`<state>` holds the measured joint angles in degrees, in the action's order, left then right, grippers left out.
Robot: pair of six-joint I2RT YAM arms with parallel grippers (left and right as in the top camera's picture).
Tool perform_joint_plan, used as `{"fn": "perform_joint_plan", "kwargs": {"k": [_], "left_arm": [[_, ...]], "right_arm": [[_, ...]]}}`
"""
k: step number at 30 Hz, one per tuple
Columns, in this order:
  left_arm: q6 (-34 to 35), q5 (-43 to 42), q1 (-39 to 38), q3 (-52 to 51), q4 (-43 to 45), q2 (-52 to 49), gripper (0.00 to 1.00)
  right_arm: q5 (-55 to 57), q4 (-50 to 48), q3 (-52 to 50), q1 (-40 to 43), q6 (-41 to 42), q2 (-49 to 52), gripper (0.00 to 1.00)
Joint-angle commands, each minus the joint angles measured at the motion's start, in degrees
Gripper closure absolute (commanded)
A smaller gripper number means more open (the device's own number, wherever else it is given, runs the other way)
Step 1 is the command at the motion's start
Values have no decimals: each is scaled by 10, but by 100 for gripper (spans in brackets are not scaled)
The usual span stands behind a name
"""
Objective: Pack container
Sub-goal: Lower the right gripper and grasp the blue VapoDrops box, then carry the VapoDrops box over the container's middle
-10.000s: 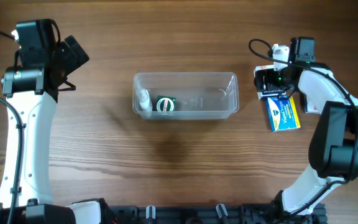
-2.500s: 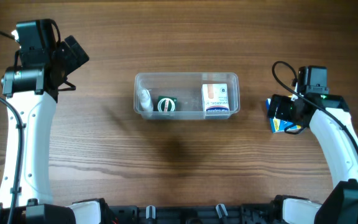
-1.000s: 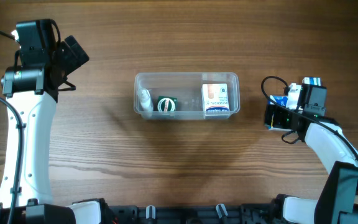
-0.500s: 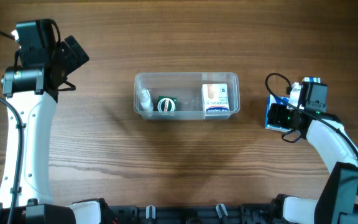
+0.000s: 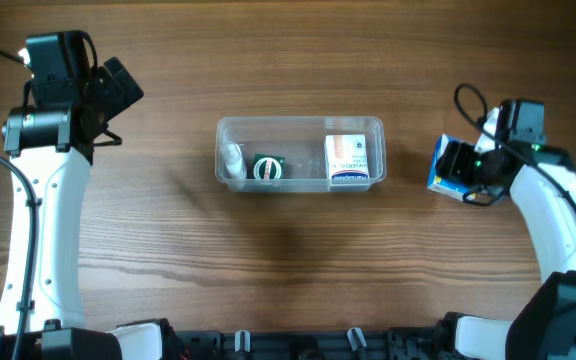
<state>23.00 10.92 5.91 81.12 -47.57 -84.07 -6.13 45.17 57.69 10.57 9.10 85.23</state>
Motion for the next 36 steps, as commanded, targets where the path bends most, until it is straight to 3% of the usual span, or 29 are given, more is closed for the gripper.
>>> {"fn": "perform_joint_plan", "kwargs": {"k": [1, 10, 19, 25, 36], "left_arm": [[-3, 7, 2, 6, 0, 1, 0], [-3, 7, 2, 6, 0, 1, 0], [-3, 7, 2, 6, 0, 1, 0], [-3, 7, 2, 6, 0, 1, 0], [-3, 7, 2, 6, 0, 1, 0]], "right_arm": [[-21, 41, 70, -31, 16, -9, 23], [-21, 88, 177, -150, 78, -10, 25], [9, 18, 188, -315, 154, -8, 25], [65, -16, 188, -399, 155, -1, 24], [94, -35, 188, -434, 186, 49, 25]]}}
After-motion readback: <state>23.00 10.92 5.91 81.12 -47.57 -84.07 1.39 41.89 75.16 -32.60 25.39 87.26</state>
